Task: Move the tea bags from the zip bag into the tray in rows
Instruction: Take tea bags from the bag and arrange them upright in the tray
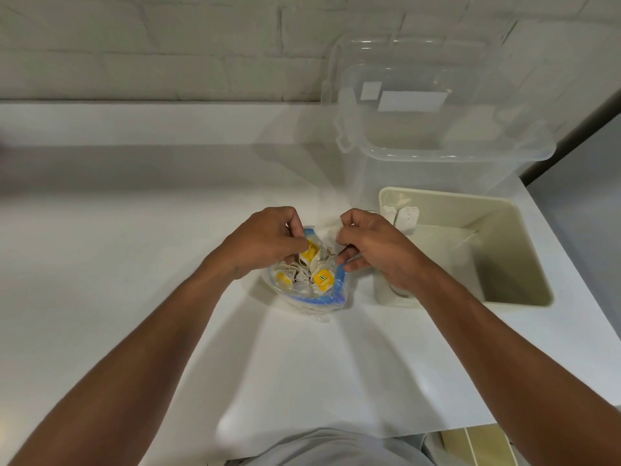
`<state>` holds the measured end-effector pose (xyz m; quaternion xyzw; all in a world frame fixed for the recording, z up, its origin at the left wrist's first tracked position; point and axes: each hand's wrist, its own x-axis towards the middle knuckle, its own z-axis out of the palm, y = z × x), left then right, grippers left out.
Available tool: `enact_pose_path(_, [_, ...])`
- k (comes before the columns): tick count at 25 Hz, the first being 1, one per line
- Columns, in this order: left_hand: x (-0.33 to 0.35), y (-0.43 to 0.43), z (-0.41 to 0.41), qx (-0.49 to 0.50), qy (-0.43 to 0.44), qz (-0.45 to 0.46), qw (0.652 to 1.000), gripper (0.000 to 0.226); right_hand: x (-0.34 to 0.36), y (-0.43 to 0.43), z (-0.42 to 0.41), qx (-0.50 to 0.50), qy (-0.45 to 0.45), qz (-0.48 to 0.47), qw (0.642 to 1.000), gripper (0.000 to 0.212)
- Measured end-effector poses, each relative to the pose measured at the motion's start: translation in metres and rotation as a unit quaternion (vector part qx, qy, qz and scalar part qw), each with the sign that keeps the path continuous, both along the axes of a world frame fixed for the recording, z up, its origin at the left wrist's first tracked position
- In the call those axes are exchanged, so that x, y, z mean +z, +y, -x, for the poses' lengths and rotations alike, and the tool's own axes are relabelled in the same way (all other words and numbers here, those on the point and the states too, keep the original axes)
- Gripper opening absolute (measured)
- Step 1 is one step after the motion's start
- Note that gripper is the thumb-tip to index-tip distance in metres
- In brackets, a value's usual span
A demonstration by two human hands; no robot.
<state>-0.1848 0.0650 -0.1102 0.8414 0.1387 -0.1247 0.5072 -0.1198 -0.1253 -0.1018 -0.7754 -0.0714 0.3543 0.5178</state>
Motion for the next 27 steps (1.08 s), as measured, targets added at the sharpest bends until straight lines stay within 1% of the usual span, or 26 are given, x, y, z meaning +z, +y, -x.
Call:
enact_pose_path(3, [0.003, 0.005, 0.001, -0.023, -0.010, 0.005, 1.000, 0.020, 0.003, -0.002, -0.001, 0.001, 0.000, -0.026, 1.000, 0.024])
enact_pose_path(8, [0.017, 0.014, -0.001, -0.049, -0.047, 0.014, 0.998, 0.025, 0.003, -0.003, -0.005, -0.016, 0.015, -0.034, 0.999, 0.011])
enact_pose_path(10, [0.021, 0.016, -0.002, -0.056, -0.051, 0.013, 0.997, 0.027, 0.004, -0.002, -0.005, -0.013, 0.013, -0.036, 0.999, 0.013])
enact_pose_path(11, [0.023, 0.017, -0.003, -0.057, -0.053, 0.003, 0.997, 0.026, 0.005, -0.003, -0.004, -0.004, -0.003, -0.031, 1.000, 0.017])
enact_pose_path(13, [0.025, 0.018, -0.004, -0.041, -0.058, -0.005, 0.997, 0.023, 0.008, -0.005, -0.003, 0.018, -0.071, -0.003, 0.997, 0.020])
enact_pose_path(15, [0.027, 0.019, -0.004, -0.018, -0.059, 0.021, 0.998, 0.025, 0.009, -0.007, -0.002, 0.035, -0.138, 0.020, 0.990, 0.017])
enact_pose_path(16, [0.026, 0.020, -0.004, -0.008, -0.058, 0.033, 0.998, 0.026, 0.010, -0.007, -0.003, 0.035, -0.144, 0.018, 0.989, 0.011])
enact_pose_path(17, [0.026, 0.020, -0.003, -0.002, -0.058, 0.036, 0.998, 0.028, 0.010, -0.006, -0.003, 0.033, -0.138, 0.012, 0.990, 0.006])
enact_pose_path(19, [0.024, 0.020, -0.004, 0.001, -0.058, 0.032, 0.998, 0.032, 0.014, -0.007, -0.003, 0.035, -0.125, 0.001, 0.992, 0.011])
enact_pose_path(21, [0.023, 0.019, -0.005, 0.000, -0.062, 0.032, 0.998, 0.031, 0.022, -0.008, -0.002, 0.067, -0.072, -0.044, 0.994, 0.008])
enact_pose_path(22, [0.024, 0.018, -0.005, -0.002, -0.064, 0.042, 0.997, 0.028, 0.026, -0.007, -0.001, 0.084, -0.029, -0.083, 0.993, 0.005])
enact_pose_path(23, [0.026, 0.016, -0.005, -0.006, -0.063, 0.063, 0.996, 0.024, 0.028, -0.006, -0.001, 0.090, -0.010, -0.108, 0.990, 0.003])
enact_pose_path(24, [0.028, 0.013, -0.005, -0.012, -0.060, 0.092, 0.994, 0.021, 0.028, -0.004, -0.002, 0.083, -0.030, -0.102, 0.991, 0.003])
enact_pose_path(25, [0.030, 0.011, -0.005, -0.020, -0.058, 0.120, 0.991, 0.021, 0.025, -0.002, -0.005, 0.064, -0.080, -0.071, 0.992, 0.005])
enact_pose_path(26, [0.032, 0.010, -0.005, -0.026, -0.060, 0.135, 0.989, 0.021, 0.022, -0.001, -0.008, 0.041, -0.118, -0.042, 0.991, 0.007])
enact_pose_path(27, [0.034, 0.010, -0.005, -0.030, -0.066, 0.129, 0.989, 0.023, 0.021, -0.002, -0.009, 0.026, -0.124, -0.035, 0.991, 0.010])
